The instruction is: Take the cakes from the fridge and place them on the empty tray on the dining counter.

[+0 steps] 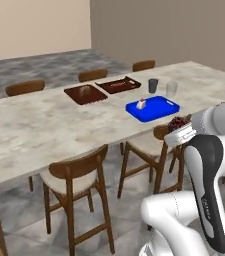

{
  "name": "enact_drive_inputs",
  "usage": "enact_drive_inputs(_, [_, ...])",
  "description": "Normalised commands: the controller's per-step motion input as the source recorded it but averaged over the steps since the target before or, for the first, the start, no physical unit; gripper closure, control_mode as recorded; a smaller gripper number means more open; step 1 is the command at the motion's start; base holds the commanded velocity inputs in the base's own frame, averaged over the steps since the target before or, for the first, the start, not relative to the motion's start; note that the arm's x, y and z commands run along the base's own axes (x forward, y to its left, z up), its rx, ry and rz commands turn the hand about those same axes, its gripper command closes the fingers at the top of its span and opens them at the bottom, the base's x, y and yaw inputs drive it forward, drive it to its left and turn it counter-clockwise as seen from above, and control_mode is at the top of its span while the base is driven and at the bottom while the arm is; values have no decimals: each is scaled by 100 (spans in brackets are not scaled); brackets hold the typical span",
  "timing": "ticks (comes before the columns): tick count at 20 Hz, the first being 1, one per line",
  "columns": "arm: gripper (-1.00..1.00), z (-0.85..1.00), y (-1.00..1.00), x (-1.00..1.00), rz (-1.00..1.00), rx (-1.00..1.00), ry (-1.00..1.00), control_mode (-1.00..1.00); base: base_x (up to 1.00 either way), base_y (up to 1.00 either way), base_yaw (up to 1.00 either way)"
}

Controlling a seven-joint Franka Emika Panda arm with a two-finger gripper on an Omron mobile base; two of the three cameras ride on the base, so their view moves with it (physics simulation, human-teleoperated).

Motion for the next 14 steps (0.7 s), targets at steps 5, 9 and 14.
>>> enact_drive_inputs(5, [100,0,0,0,0,0,0,100,29,-100,-1])
enact_drive_inputs(9, [100,0,0,0,0,0,0,100,29,-100,0])
enact_drive_inputs(14, [100,0,0,0,0,0,0,100,35,-95,0])
